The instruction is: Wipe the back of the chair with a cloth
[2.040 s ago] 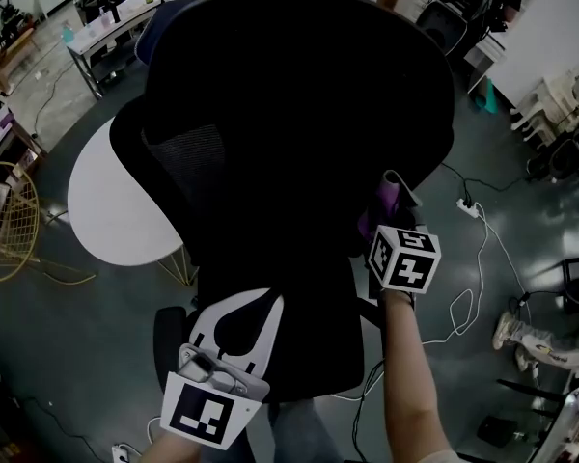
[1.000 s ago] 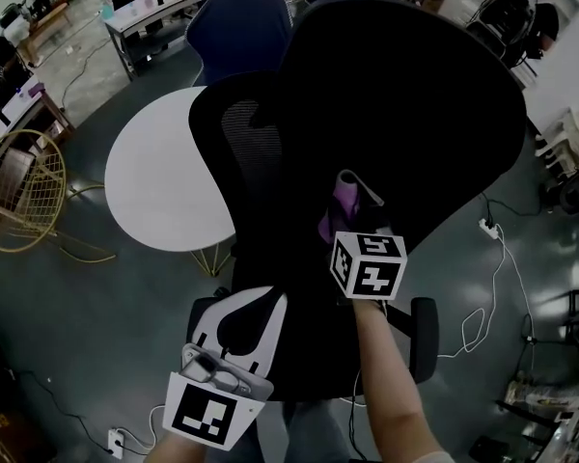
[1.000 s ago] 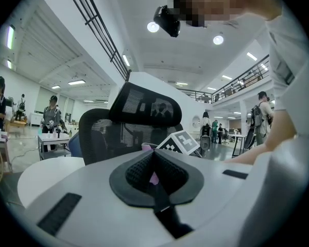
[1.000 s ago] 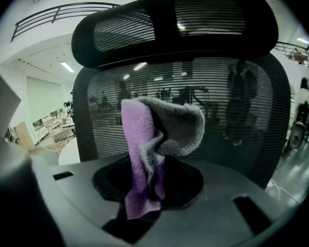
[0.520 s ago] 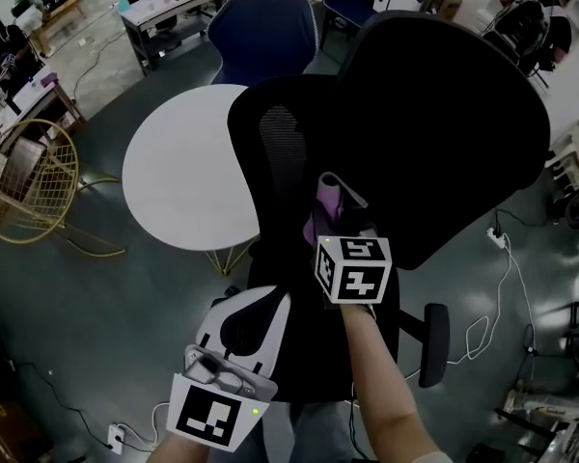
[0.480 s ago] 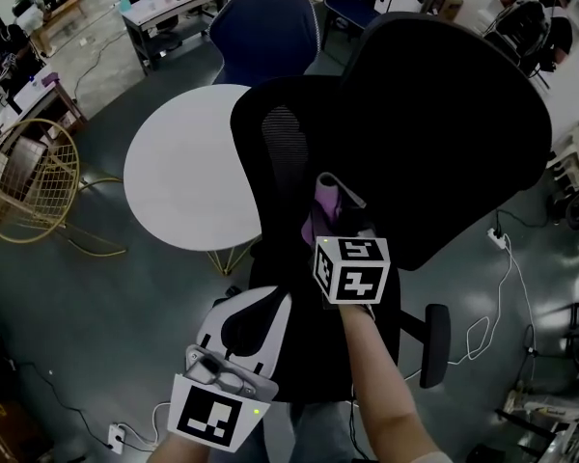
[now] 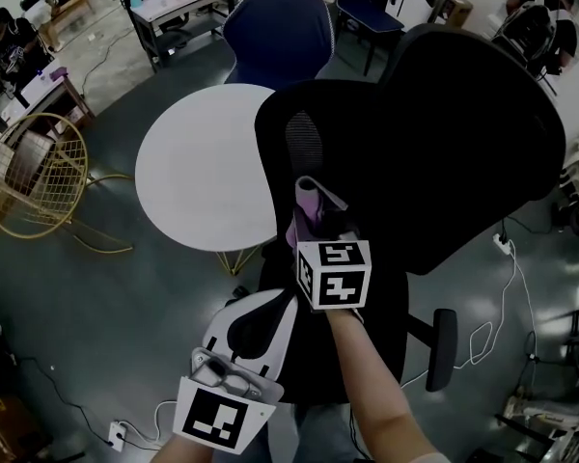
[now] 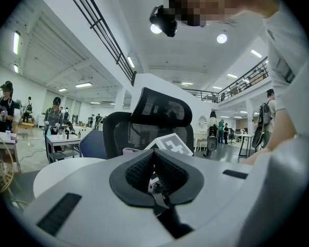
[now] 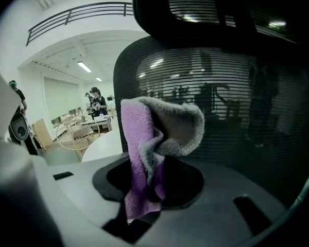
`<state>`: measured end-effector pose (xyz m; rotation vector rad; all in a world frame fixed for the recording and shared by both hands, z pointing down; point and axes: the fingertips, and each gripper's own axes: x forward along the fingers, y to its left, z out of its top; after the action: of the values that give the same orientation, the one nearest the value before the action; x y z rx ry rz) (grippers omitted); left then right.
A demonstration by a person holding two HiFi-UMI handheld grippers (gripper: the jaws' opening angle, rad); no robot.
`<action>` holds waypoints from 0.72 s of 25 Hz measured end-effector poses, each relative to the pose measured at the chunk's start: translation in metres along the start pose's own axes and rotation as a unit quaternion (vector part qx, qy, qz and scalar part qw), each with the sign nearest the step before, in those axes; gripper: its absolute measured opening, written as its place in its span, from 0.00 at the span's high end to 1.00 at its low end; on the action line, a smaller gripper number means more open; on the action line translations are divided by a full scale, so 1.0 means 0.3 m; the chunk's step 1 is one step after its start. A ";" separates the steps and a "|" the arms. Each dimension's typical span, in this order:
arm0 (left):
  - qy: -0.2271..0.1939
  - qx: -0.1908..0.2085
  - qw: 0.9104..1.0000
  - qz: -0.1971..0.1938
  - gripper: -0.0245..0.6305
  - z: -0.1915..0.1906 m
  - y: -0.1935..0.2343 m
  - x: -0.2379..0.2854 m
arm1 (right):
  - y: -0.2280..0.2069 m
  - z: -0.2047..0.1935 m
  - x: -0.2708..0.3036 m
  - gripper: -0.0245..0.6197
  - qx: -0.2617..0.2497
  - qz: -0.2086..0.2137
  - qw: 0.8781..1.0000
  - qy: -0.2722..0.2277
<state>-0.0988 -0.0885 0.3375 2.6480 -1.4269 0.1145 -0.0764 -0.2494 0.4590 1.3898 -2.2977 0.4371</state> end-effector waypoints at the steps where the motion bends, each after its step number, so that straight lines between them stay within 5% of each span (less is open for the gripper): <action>1: 0.001 0.000 1.000 0.001 0.94 0.000 0.004 -0.004 | 0.018 0.000 0.005 0.77 -0.001 0.004 1.000 0.001; 18: 0.008 -0.008 1.000 0.006 0.94 -0.035 0.037 -0.022 | 0.075 -0.129 0.062 0.77 0.002 0.022 0.999 0.025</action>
<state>-0.1117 -0.0876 0.3480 2.6203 -1.4330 0.1251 -0.0969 -0.2353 0.5008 1.3191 -2.2919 0.4851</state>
